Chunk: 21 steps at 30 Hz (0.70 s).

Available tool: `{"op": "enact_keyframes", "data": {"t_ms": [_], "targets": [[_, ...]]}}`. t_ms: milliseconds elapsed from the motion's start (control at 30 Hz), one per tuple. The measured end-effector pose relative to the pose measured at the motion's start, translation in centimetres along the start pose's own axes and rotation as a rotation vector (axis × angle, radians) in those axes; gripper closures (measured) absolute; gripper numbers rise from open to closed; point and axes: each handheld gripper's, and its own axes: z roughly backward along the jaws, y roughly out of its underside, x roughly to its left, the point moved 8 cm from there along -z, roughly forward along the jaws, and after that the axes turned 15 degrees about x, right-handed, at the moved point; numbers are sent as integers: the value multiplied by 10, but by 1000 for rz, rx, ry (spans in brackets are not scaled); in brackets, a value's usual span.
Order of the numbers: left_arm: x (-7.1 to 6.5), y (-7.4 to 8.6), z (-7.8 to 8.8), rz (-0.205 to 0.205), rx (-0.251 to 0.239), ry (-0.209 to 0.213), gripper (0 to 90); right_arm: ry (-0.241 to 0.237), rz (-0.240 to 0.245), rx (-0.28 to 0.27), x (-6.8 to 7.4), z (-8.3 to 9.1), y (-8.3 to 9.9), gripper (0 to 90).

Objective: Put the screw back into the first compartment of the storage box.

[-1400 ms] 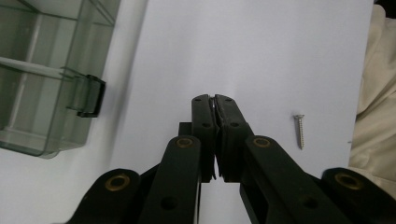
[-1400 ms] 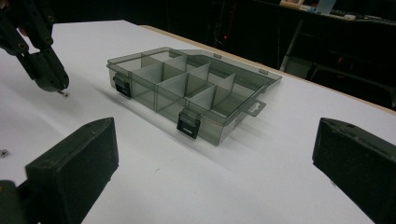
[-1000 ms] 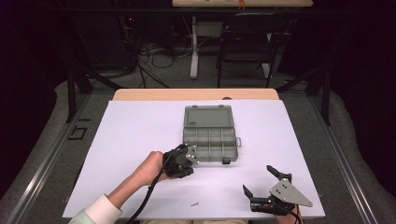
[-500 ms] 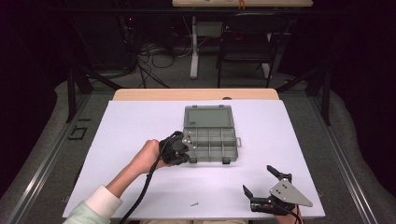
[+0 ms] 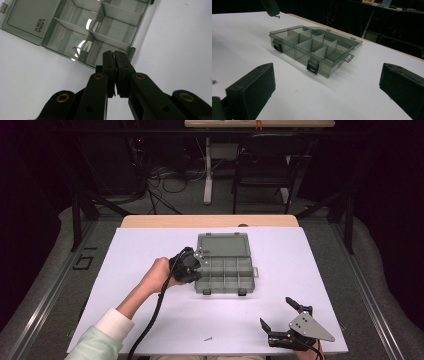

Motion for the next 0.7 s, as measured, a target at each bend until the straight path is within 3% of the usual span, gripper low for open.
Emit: {"op": "enact_keyframes", "data": {"t_ms": [133, 700], "targets": [[13, -6, 1, 23, 4, -9, 877, -1, 1, -8, 0, 0, -1, 0], [41, -26, -12, 83, 25, -10, 876, -3, -2, -2, 0, 0, 0, 0]]}}
